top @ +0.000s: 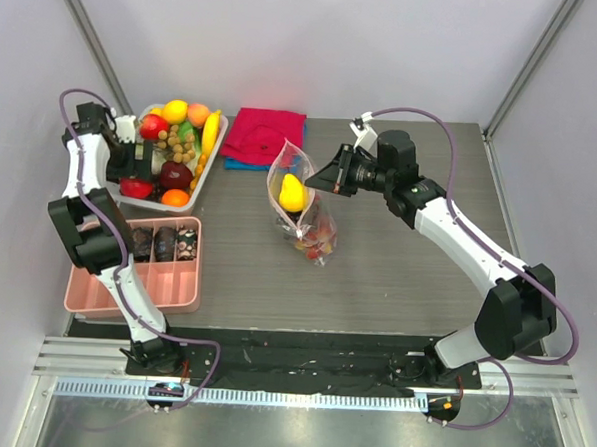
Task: Place the food in the zip-top bag and seal the zipper
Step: Pick up the fake fruit from the bin.
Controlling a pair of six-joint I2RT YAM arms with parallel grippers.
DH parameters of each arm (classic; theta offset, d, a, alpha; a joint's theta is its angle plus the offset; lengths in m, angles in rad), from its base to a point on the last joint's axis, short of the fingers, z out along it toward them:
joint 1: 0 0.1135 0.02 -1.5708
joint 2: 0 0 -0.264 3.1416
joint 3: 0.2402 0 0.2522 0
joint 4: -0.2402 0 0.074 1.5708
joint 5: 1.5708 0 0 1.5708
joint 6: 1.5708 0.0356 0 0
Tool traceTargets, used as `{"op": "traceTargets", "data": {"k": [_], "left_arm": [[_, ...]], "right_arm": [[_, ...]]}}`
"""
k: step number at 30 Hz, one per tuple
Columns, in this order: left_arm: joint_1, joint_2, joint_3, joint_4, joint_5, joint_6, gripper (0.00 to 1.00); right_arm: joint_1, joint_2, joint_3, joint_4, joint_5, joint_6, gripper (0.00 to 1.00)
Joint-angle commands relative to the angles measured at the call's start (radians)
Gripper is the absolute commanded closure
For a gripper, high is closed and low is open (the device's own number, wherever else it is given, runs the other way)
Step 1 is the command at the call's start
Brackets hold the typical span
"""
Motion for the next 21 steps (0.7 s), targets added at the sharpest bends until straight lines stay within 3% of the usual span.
{"op": "traceTargets", "data": {"k": [1,9,13,19,21], "left_arm": [[-0.003,0.006,0.024,0.044,0.026,-0.011,0.05],[-0.002,-0.043,0.032,0.054,0.036,-0.032,0.25],[-0.003,-0.127,0.073,0.035,0.084,-0.064,0.41],[-0.089,-0.285,0.170,-0.027,0.303,-0.173,0.43],[-0.182,-0.336,0.199,-0.036,0.345,-0.199,0.43]], "right_arm": [[0.005,0.000,0.035,0.028,-0.009,-0.010,0.99],[0.005,0.003,0.036,0.025,-0.006,-0.015,0.99],[0.005,0.000,0.027,0.021,0.002,-0.024,0.99],[0.005,-0.005,0.022,0.018,0.003,-0.031,0.99],[0.005,-0.005,0.027,0.016,0.002,-0.031,0.99]]}}
